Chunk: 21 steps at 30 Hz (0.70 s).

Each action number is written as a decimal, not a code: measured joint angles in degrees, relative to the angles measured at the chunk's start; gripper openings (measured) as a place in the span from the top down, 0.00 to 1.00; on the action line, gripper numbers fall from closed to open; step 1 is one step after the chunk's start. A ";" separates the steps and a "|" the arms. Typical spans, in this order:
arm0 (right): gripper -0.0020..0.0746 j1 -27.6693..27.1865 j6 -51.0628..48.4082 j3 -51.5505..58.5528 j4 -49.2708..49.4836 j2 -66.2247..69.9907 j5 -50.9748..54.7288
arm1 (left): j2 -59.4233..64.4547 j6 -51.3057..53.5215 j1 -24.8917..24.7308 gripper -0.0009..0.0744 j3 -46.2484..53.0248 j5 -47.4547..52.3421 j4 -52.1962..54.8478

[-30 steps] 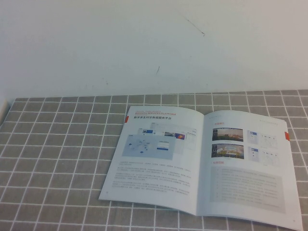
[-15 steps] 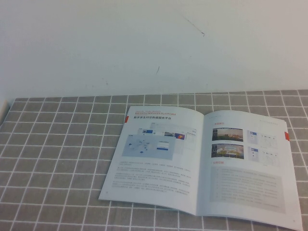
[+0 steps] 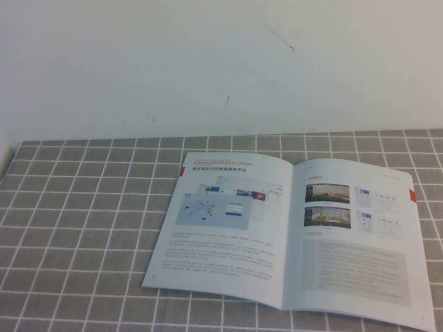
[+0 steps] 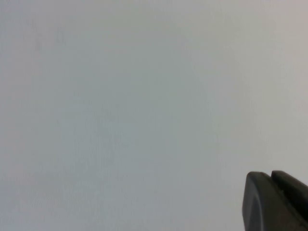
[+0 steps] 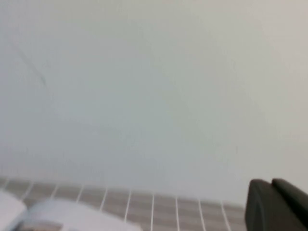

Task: Close book
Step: 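Close the open booklet and leave it lying on the table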

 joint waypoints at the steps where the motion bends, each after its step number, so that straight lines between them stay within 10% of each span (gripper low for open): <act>1: 0.98 0.00 0.00 0.00 -0.09 0.00 -3.74 | 0.00 0.00 0.00 0.99 0.00 -3.83 0.00; 10: 0.98 0.00 0.10 0.00 -0.22 0.00 -29.21 | -0.09 0.00 0.00 0.99 0.00 -25.50 0.25; 21: 0.98 0.00 -0.11 0.00 0.57 0.00 -32.05 | -0.09 -1.52 0.00 0.99 0.00 -32.93 0.25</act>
